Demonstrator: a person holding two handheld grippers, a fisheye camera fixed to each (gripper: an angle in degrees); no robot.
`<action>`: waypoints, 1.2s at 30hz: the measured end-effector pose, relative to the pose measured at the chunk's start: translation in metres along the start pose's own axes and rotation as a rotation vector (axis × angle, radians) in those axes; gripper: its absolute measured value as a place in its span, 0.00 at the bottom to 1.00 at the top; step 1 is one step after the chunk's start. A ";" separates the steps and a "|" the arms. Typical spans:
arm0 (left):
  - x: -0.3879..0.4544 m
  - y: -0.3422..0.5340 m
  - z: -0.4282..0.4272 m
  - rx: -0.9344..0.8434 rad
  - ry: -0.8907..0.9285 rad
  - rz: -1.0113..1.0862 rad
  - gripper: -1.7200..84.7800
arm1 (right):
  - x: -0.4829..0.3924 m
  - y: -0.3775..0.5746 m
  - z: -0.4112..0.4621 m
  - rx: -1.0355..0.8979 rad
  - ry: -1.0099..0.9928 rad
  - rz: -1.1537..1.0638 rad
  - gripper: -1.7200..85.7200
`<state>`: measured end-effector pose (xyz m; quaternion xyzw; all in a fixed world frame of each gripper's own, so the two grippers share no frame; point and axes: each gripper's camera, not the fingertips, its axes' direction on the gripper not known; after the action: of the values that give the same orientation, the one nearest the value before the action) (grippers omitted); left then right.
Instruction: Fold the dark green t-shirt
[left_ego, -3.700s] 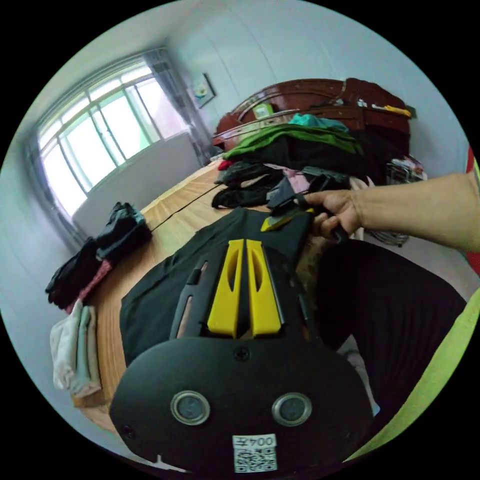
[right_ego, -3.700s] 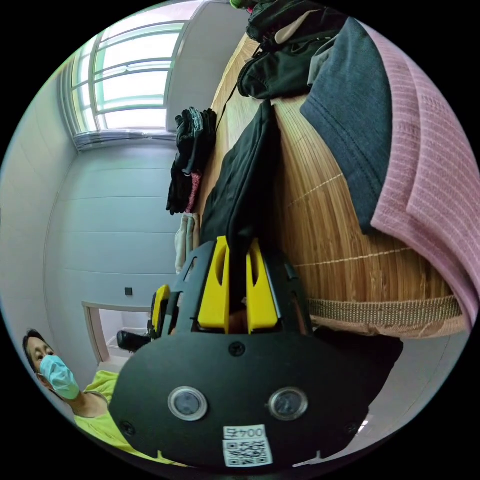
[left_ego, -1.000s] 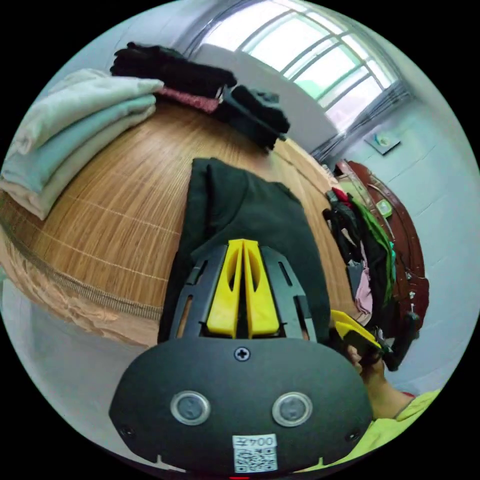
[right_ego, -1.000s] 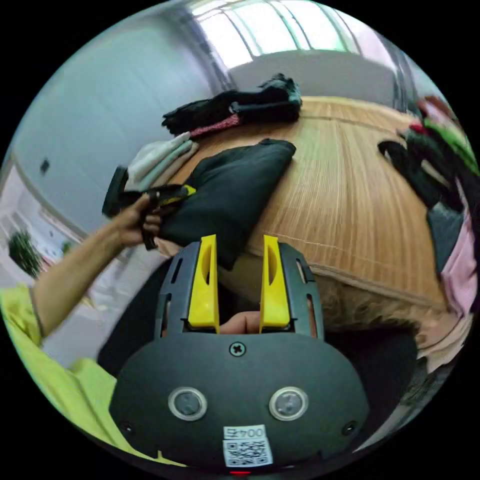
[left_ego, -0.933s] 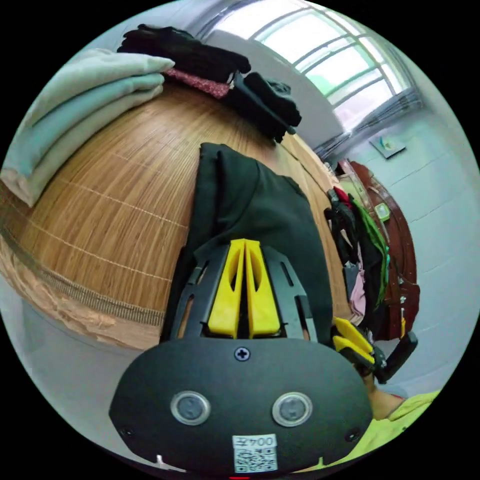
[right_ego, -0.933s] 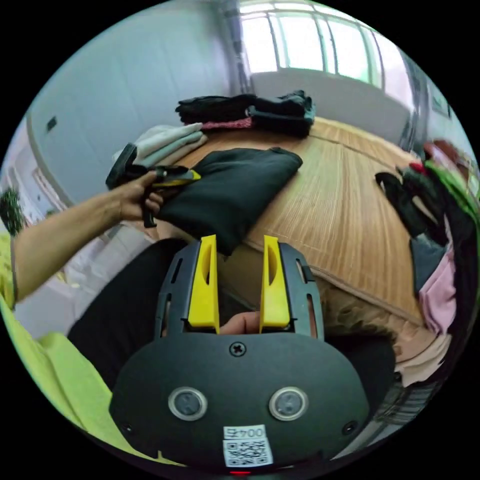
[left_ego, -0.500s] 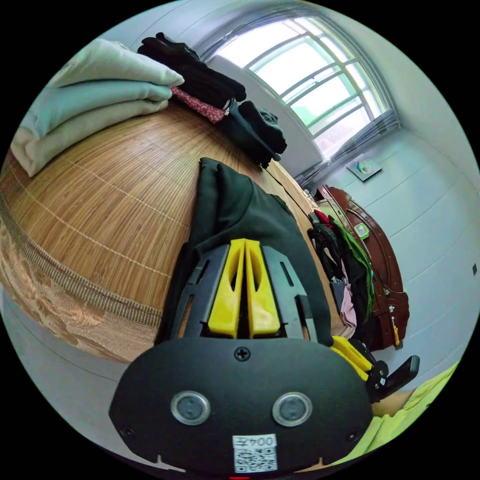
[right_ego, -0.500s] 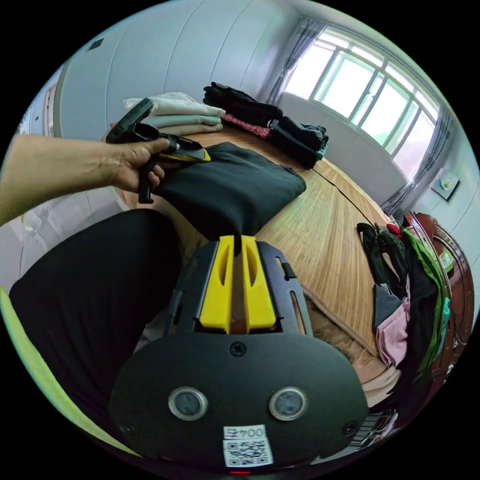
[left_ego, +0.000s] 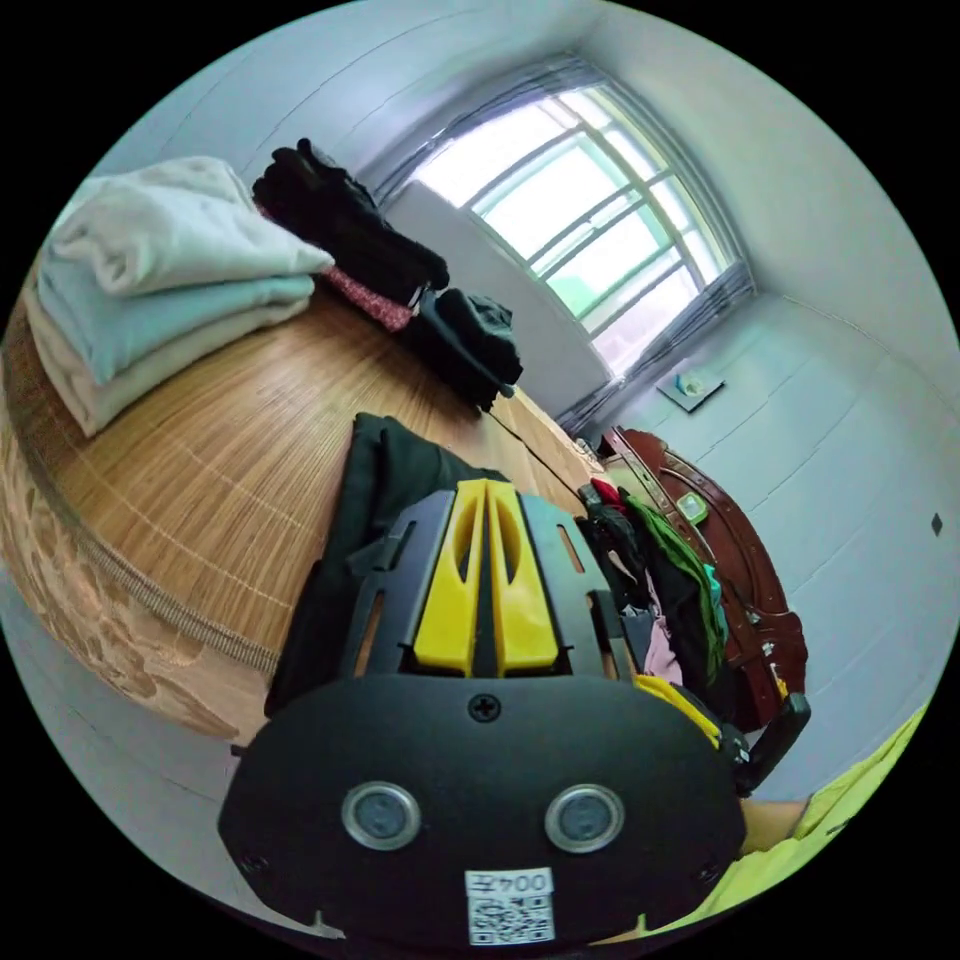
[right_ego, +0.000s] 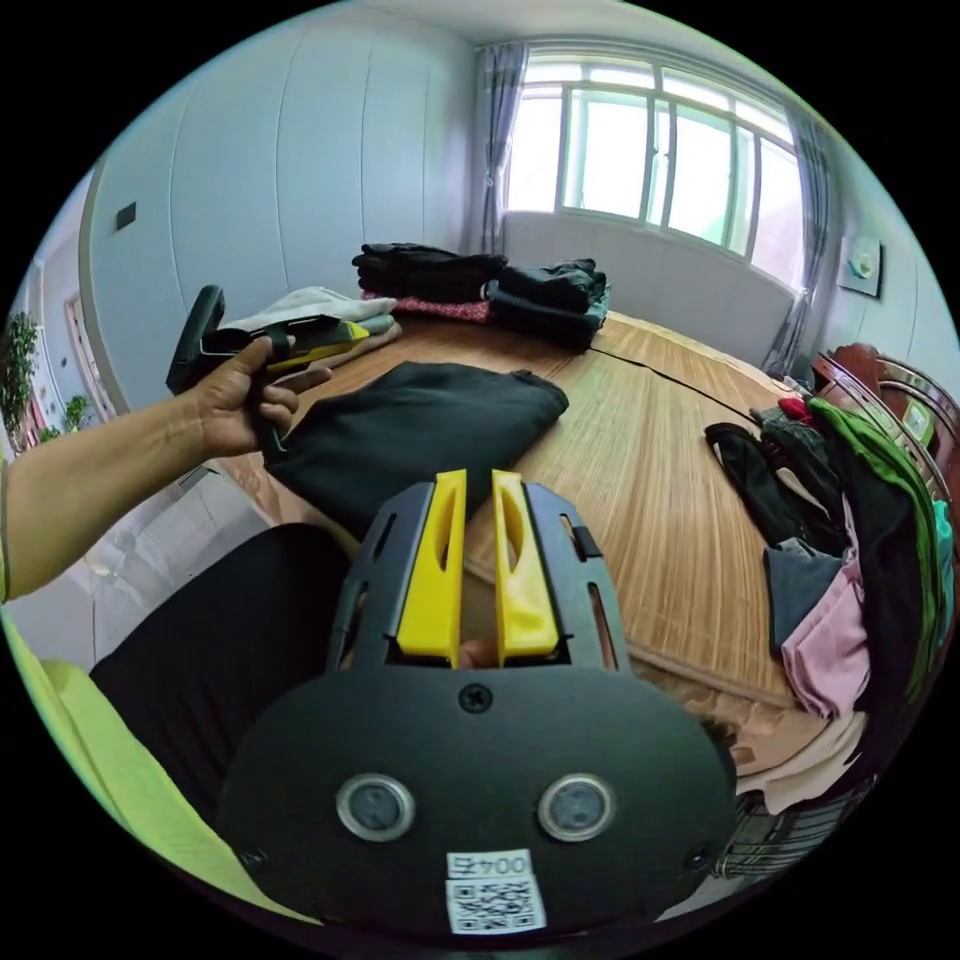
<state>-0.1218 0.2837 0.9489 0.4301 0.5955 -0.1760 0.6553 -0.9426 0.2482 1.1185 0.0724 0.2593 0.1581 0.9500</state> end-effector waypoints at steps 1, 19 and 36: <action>0.015 -0.009 0.008 -0.003 -0.006 0.051 0.02 | 0.002 -0.003 0.002 0.003 -0.003 -0.003 0.09; 0.038 -0.073 0.115 -0.228 -0.064 -0.005 0.02 | 0.030 0.001 0.087 -0.197 -0.162 -0.026 0.04; 0.180 0.014 0.004 -0.351 -0.411 0.481 0.02 | 0.121 0.177 -0.040 -0.084 -0.174 0.467 0.01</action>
<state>-0.0675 0.3393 0.7859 0.3944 0.3540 0.0053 0.8480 -0.9108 0.4574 1.0658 0.1041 0.1462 0.3769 0.9087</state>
